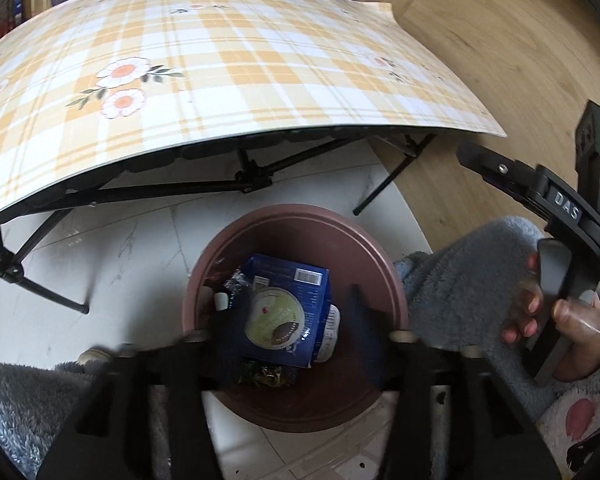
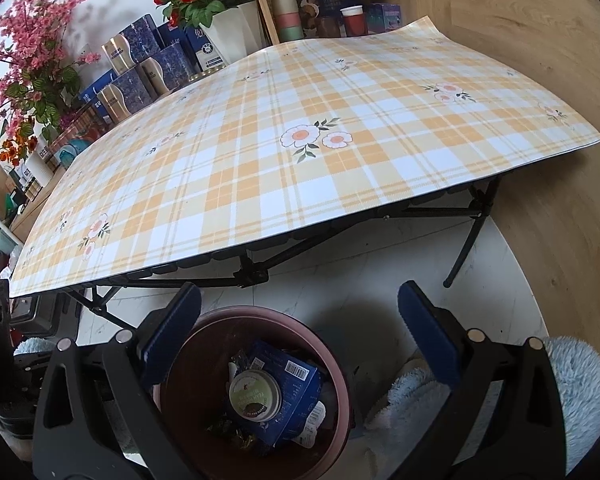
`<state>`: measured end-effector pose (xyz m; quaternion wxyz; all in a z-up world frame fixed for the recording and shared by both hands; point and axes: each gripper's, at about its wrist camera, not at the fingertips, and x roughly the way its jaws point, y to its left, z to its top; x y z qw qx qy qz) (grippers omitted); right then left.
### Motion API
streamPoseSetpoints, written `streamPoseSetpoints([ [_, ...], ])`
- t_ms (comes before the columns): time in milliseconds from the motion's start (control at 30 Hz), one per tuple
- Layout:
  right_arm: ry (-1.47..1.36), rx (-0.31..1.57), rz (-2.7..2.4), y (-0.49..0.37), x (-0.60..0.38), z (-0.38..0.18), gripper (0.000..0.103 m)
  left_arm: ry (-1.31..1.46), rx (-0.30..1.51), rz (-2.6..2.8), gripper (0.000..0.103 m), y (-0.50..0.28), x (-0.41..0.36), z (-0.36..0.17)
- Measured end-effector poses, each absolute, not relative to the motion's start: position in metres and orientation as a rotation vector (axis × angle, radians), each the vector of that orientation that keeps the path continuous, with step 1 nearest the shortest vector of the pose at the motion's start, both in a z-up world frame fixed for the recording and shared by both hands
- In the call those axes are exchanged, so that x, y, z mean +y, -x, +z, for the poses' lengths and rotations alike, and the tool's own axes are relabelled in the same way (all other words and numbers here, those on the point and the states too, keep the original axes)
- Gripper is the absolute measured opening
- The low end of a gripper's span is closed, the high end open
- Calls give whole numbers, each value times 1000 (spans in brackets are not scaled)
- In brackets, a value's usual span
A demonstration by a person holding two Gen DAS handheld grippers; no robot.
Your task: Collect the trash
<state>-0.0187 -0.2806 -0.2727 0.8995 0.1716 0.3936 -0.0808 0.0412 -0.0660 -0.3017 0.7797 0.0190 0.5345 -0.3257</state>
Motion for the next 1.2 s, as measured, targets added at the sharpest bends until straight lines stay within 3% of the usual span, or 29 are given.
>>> streamPoseSetpoints([
  [33, -355, 815, -168, 19, -280, -273, 97, -36, 1151, -692, 79, -42, -64, -301],
  [67, -355, 815, -166, 19, -281, -273, 97, -29, 1145, -678, 87, -44, -62, -300],
  [167, -351, 819, -164, 18, -280, -275, 97, -9, 1146, -650, 92, -47, -55, -299],
  [1067, -333, 845, -166, 17, -276, -275, 97, -15, 1096, -590, 94, -48, -46, -290],
  [1200, -287, 860, -118, 3, -275, -250, 97, -42, 945, -429, 94, -47, -32, -248],
])
